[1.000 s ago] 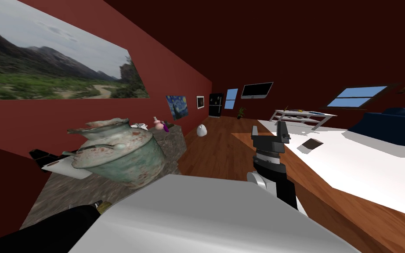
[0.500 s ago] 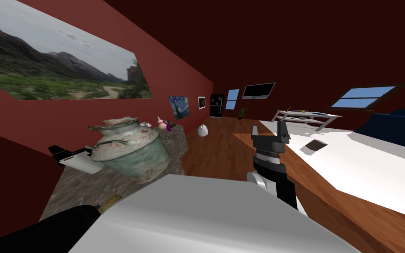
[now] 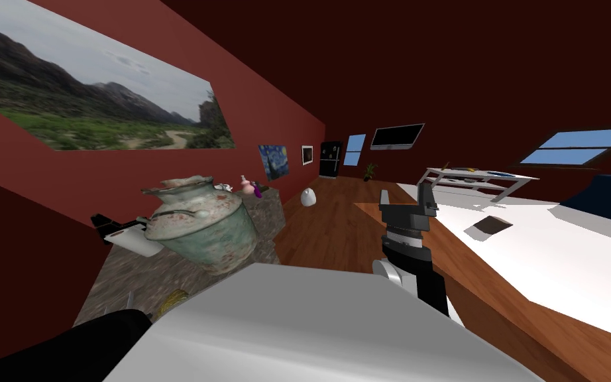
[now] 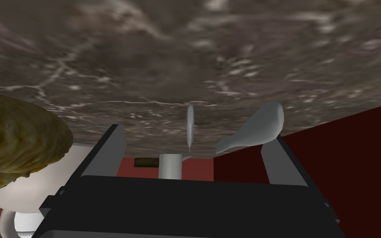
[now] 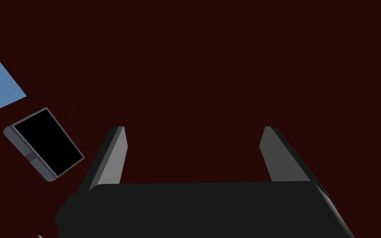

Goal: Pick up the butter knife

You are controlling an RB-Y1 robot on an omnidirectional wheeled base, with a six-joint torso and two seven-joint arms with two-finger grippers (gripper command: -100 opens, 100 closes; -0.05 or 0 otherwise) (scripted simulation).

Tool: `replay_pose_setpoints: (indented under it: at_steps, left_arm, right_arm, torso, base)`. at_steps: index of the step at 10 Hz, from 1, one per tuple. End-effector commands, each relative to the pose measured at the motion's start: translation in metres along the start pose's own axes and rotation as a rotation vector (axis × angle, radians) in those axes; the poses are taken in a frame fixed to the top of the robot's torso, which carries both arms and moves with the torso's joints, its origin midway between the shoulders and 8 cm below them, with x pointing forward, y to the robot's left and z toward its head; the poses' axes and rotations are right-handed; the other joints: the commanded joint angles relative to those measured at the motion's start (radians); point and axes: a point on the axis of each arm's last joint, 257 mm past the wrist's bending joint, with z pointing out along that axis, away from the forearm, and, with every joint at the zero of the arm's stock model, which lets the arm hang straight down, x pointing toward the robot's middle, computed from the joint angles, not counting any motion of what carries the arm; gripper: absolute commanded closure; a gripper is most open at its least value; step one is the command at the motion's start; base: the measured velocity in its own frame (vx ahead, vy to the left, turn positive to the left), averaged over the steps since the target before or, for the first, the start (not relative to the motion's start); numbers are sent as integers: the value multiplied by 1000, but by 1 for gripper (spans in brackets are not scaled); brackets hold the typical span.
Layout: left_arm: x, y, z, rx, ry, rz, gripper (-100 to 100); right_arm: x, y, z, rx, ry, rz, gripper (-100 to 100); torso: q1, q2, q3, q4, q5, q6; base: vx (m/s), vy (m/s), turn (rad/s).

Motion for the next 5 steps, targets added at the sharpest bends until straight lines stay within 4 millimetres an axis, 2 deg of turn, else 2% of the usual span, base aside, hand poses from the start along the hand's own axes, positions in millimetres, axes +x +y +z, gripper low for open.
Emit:
replay_pose_setpoints:
  at_steps: [1,5]
  left_arm:
    - [0,0,0,0,0,0,-100]
    - [0,0,0,0,0,0,-100]
  right_arm:
    - [0,0,0,0,0,0,0]
    - [0,0,0,0,0,0,0]
  torso:
    - [0,0,0,0,0,0]
    - [0,0,0,0,0,0]
  base:
    - [-16,13,-52]
    - [3,-3,10]
